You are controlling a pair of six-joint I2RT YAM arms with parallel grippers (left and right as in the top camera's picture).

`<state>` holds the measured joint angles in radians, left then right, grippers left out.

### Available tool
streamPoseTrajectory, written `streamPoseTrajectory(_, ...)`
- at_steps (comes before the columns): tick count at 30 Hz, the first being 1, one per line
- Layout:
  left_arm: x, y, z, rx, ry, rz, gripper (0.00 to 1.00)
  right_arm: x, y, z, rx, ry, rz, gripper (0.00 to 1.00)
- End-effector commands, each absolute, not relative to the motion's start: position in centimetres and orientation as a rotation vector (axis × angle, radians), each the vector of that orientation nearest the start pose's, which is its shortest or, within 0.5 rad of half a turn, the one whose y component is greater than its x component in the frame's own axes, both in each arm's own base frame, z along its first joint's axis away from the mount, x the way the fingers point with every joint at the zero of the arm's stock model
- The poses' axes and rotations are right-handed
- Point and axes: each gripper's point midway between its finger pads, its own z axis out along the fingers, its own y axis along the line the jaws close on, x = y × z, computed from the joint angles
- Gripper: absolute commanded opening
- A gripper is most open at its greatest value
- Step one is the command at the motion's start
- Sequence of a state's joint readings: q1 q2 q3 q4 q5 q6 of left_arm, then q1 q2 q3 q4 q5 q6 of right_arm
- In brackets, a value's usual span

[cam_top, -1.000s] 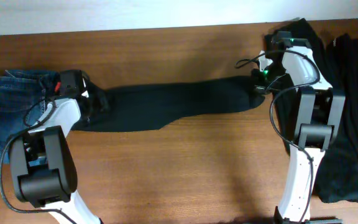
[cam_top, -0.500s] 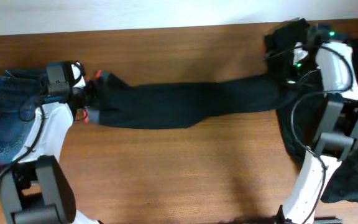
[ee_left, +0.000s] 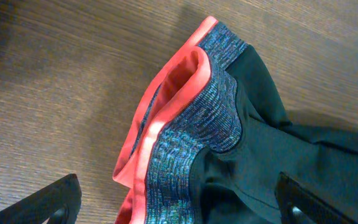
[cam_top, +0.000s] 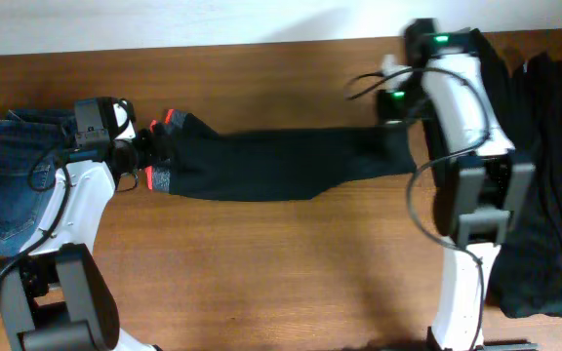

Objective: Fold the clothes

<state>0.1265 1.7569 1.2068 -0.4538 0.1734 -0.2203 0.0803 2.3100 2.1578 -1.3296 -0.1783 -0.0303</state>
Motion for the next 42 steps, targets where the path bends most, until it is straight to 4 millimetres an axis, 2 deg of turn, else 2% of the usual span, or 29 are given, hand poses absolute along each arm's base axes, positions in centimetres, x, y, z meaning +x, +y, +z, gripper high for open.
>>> streamPoseTrajectory(1, 43.8, 2.4, 9.3, -0.379, 2.543, -0.276, 0.99, 46.9, 13.5, 11.1, -0.294, 2.946, 0.337, 0.04)
streamPoseTrajectory(2, 43.8, 2.5, 9.3, -0.379, 2.543, -0.276, 0.99, 46.9, 14.4, 11.2, -0.315, 2.935, 0.340, 0.04)
streamPoseTrajectory(3, 43.8, 2.4, 9.3, -0.379, 2.543, -0.276, 0.99, 47.0, 16.8, 11.3, -0.371, 2.902, 0.351, 0.05)
streamPoseTrajectory(9, 43.4, 2.4, 9.0, -0.385, 2.561, -0.277, 0.99, 46.5, 24.3, 11.2, -0.501, 2.805, 0.395, 0.09)
streamPoseTrajectory(12, 43.3, 2.4, 9.0, -0.386, 2.567, -0.277, 0.99, 45.8, 26.6, 10.3, -0.545, 2.801, 0.407, 0.11)
streamPoseTrajectory(15, 43.3, 2.4, 8.9, -0.386, 2.569, -0.277, 0.99, 45.2, 27.8, 9.1, -0.582, 2.816, 0.406, 0.12)
streamPoseTrajectory(17, 43.3, 2.4, 9.0, -0.386, 2.568, -0.277, 0.99, 44.8, 28.3, 8.4, -0.600, 2.829, 0.404, 0.25)
streamPoseTrajectory(18, 43.3, 2.4, 9.0, -0.387, 2.568, -0.276, 0.99, 44.7, 28.5, 8.2, -0.608, 2.832, 0.404, 0.38)
streamPoseTrajectory(21, 43.3, 2.4, 9.0, -0.386, 2.568, -0.276, 0.99, 44.9, 28.4, 8.1, -0.627, 2.822, 0.400, 0.73)
streamPoseTrajectory(24, 43.3, 2.4, 8.9, -0.386, 2.568, -0.276, 0.99, 45.3, 27.4, 8.1, -0.617, 2.825, 0.388, 0.74)
streamPoseTrajectory(28, 43.3, 2.4, 9.0, -0.386, 2.568, -0.276, 0.99, 46.0, 24.7, 7.9, -0.543, 2.869, 0.371, 0.73)
streamPoseTrajectory(34, 43.6, 2.4, 9.0, -0.383, 2.558, -0.279, 0.99, 46.1, 19.4, 7.4, -0.403, 2.974, 0.337, 0.73)
streamPoseTrajectory(37, 43.8, 1.5, 9.0, -0.359, 2.551, -0.339, 0.99, 46.2, 17.0, 7.3, -0.329, 3.010, 0.328, 0.73)
streamPoseTrajectory(39, 44.1, 1.1, 8.5, -0.350, 2.553, -0.375, 0.99, 46.2, 15.7, 7.3, -0.290, 3.032, 0.322, 0.72)
streamPoseTrajectory(42, 44.6, 1.1, 6.8, -0.355, 2.572, -0.381, 0.99, 46.1, 14.7, 7.2, -0.259, 3.051, 0.319, 0.72)
